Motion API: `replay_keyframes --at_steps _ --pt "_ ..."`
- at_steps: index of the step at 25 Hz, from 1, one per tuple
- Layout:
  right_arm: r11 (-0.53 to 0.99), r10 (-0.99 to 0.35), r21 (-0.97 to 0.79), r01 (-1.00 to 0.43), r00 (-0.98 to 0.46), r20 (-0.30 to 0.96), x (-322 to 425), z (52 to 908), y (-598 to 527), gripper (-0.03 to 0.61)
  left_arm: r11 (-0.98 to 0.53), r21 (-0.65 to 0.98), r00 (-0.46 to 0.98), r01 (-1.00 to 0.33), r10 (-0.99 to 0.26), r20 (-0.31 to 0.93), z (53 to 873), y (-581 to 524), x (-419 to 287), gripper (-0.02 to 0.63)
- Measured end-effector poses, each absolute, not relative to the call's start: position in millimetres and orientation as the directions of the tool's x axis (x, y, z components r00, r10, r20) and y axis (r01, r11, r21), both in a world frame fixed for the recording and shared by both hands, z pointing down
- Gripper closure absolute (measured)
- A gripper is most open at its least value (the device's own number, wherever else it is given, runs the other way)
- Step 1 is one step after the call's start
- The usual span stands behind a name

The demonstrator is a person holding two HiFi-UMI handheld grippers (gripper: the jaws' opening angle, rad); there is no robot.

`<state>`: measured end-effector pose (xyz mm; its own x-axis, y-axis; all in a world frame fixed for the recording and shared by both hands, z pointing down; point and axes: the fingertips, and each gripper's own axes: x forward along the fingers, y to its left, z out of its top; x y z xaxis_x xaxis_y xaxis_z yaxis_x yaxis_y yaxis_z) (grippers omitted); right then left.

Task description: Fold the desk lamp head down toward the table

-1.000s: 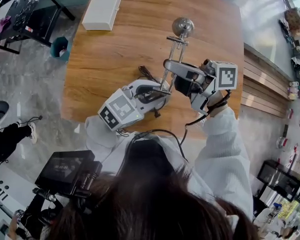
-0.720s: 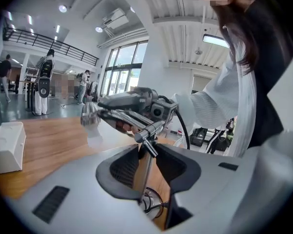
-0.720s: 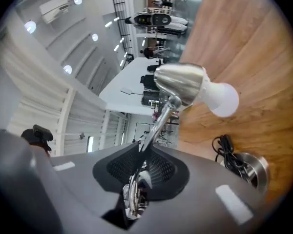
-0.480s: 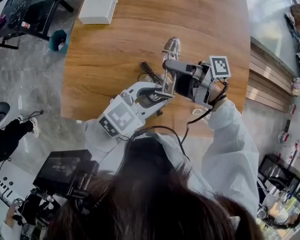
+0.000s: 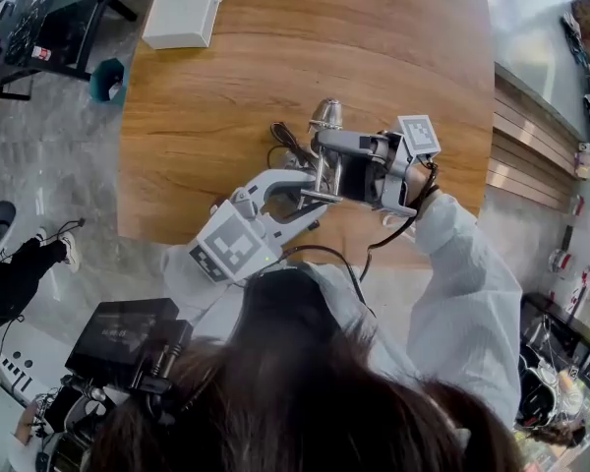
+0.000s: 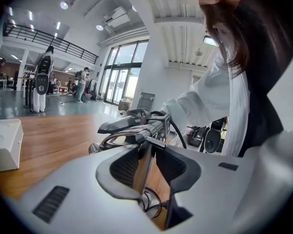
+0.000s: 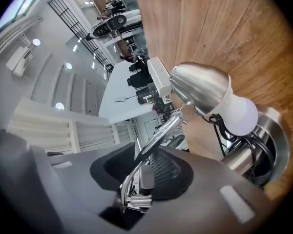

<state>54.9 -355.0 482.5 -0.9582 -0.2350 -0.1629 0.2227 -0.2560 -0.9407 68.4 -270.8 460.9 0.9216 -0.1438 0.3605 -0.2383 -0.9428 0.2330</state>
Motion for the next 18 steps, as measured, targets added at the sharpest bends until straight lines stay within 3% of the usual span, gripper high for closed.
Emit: replay_keyframes --at_steps 6,12,18 --pt "-0.28 -0.245 -0.914 0.295 -0.942 -0.229 57 490 -353 0.469 -0.941 0.25 0.923 -0.229 -0.128 0.363 462 -272 70 0.5" --pt "-0.079 -0.28 -0.947 0.312 -0.918 -0.28 60 477 -357 0.419 -0.93 0.293 0.934 -0.222 -0.118 0.336 458 -270 68 0.499" --pt "-0.07 -0.344 -0.964 0.256 -0.914 -0.217 71 480 -351 0.419 -0.905 0.327 0.926 -0.273 -0.156 0.343 460 -261 38 0.499"
